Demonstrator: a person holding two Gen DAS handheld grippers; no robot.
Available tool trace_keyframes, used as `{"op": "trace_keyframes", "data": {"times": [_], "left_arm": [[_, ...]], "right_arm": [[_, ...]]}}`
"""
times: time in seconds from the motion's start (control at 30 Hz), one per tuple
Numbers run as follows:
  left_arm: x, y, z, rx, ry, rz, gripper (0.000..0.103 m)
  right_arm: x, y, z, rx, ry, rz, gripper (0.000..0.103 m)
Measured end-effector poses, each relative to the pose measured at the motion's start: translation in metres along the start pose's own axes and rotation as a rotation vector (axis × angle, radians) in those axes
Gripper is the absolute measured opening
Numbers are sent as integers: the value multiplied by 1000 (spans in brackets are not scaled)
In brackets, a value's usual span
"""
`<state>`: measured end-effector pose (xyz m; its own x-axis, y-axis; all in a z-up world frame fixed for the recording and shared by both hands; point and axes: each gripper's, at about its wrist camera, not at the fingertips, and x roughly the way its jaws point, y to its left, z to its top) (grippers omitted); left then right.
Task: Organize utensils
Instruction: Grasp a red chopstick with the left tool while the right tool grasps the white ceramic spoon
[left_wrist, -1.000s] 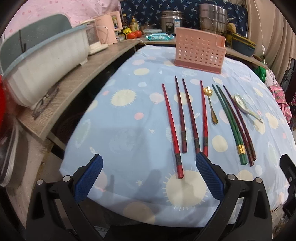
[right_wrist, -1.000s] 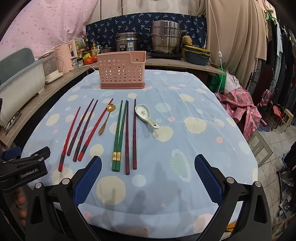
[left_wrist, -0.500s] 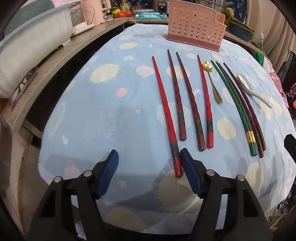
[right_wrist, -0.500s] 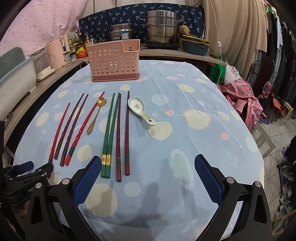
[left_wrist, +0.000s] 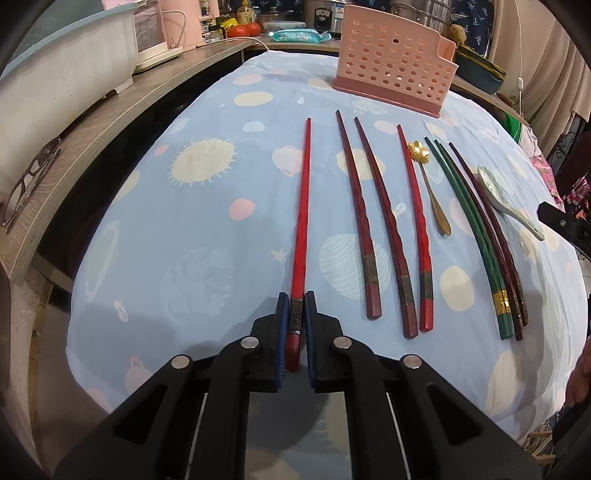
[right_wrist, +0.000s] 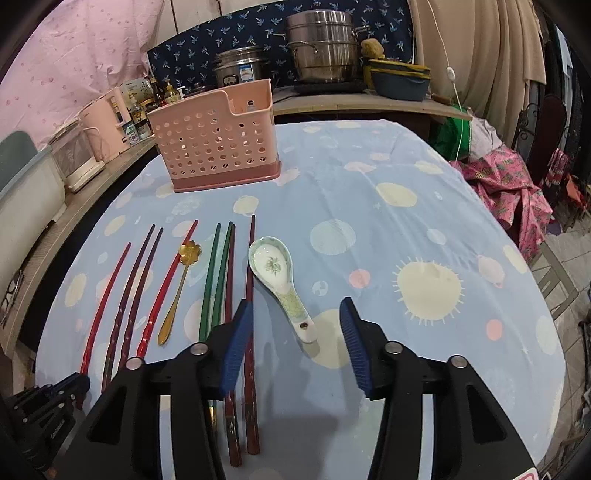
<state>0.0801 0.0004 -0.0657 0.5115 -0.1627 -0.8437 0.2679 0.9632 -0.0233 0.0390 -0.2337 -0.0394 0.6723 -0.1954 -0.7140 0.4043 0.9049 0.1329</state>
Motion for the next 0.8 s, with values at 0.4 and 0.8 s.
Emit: {"op": "trace_keyframes", "data": {"times": [0.4, 0.8], "left_arm": [[6, 2, 10, 1, 2, 0, 8], [6, 5, 10, -14, -12, -25, 8]], "right_arm": [[44, -9, 2, 49, 99, 84, 15], [46, -9, -8, 52, 103, 94, 11]]}}
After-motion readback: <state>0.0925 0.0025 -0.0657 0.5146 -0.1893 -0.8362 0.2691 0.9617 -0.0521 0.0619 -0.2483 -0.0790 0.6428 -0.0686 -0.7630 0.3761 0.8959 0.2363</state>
